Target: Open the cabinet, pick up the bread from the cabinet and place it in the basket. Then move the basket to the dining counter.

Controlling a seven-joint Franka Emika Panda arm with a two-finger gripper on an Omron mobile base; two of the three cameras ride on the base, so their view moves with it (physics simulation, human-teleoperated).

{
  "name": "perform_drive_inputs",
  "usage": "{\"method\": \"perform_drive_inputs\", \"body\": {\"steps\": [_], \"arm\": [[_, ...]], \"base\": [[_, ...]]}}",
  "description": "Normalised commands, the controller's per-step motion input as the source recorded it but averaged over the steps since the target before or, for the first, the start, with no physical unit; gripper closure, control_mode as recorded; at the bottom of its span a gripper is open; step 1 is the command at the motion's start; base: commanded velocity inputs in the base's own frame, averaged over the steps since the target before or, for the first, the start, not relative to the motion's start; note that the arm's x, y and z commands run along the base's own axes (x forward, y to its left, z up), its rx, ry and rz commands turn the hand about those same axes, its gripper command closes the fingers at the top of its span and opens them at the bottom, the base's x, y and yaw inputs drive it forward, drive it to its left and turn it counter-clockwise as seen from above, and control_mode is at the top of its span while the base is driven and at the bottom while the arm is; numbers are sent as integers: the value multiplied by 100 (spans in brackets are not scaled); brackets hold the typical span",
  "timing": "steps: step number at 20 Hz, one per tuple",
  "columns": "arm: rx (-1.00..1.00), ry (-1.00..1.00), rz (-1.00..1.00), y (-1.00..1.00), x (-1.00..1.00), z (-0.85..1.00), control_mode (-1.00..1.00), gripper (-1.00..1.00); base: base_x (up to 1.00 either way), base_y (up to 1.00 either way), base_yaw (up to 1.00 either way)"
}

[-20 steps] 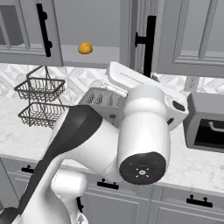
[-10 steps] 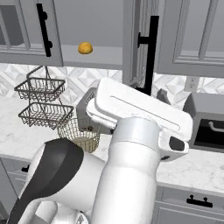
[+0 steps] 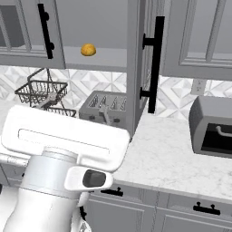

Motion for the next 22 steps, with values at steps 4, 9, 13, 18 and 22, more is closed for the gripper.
{"method": "perform_drive_inputs", "body": {"steps": [4, 9, 13, 18, 22], "arm": [[-29, -2, -1, 100, 0, 0, -100, -100], [-29, 0, -5, 100, 15, 0, -100, -100], [-22, 1, -12, 100, 31, 0, -100, -100], [-17, 22, -13, 100, 62, -15, -100, -100], [-5, 17, -23, 100, 55, -1, -100, -100]], "base": [[0, 0, 0], [0, 0, 0], [0, 0, 0], [0, 0, 0], [0, 0, 0]]}}
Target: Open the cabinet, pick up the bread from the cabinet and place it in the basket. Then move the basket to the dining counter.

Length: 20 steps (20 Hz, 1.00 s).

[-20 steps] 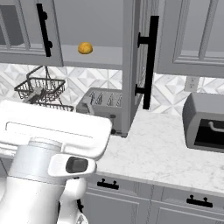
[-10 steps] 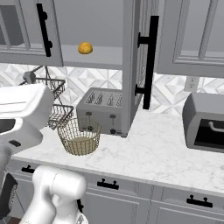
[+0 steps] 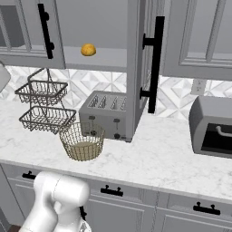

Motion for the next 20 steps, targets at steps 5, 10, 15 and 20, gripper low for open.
{"method": "perform_drive_inputs", "body": {"steps": [5, 10, 15, 20], "arm": [[11, 11, -25, 96, 59, -1, -100, -100], [21, 2, -11, 64, 67, -5, -100, -100], [4, 0, 10, 0, 80, -1, -100, -100], [0, 5, 26, -22, 92, 0, -100, -100]], "base": [[0, 0, 0], [0, 0, 0], [0, 0, 0], [0, 0, 0]]}}
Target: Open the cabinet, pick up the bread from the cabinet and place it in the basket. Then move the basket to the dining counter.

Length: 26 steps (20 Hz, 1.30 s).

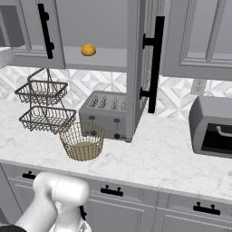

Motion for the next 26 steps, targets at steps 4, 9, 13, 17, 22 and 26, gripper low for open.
{"method": "perform_drive_inputs", "body": {"steps": [4, 9, 13, 17, 22, 26], "arm": [[4, 3, 29, -4, 71, -13, -100, -100], [5, -1, 15, 4, 42, -18, -100, -100], [-2, -1, -7, 19, 43, -12, -100, -100], [-2, 0, -22, 31, 46, -5, -100, -100], [0, 0, -12, 12, 53, 0, -100, -100], [0, 2, 0, 0, 54, 0, -100, -100]], "base": [[0, 0, 0], [0, 0, 0], [0, 0, 0], [0, 0, 0], [0, 0, 0], [0, 0, 0]]}}
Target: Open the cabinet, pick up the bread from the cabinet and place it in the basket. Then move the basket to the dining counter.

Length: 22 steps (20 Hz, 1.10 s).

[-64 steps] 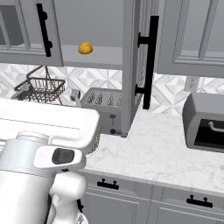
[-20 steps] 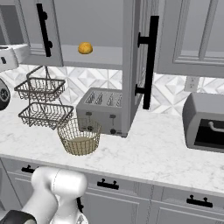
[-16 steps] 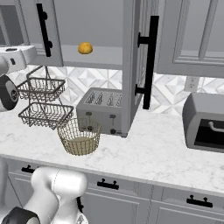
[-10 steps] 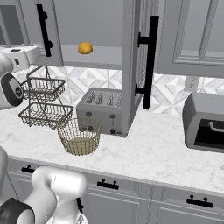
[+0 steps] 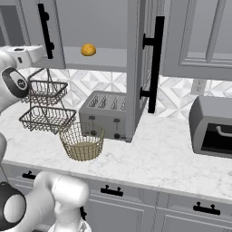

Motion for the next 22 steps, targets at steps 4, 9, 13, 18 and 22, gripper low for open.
{"method": "perform_drive_inputs", "body": {"steps": [4, 9, 13, 18, 22], "arm": [[0, 4, 0, 0, 62, 0, -100, -100], [0, 6, -2, 0, 64, 0, -100, -100], [0, 11, -1, 6, 69, 0, -100, -100], [0, 3, 0, 0, 66, 0, -100, -100], [0, 0, -1, 22, 47, 0, -100, -100]], "base": [[0, 0, 0], [0, 0, 0], [0, 0, 0], [0, 0, 0], [0, 0, 0]]}}
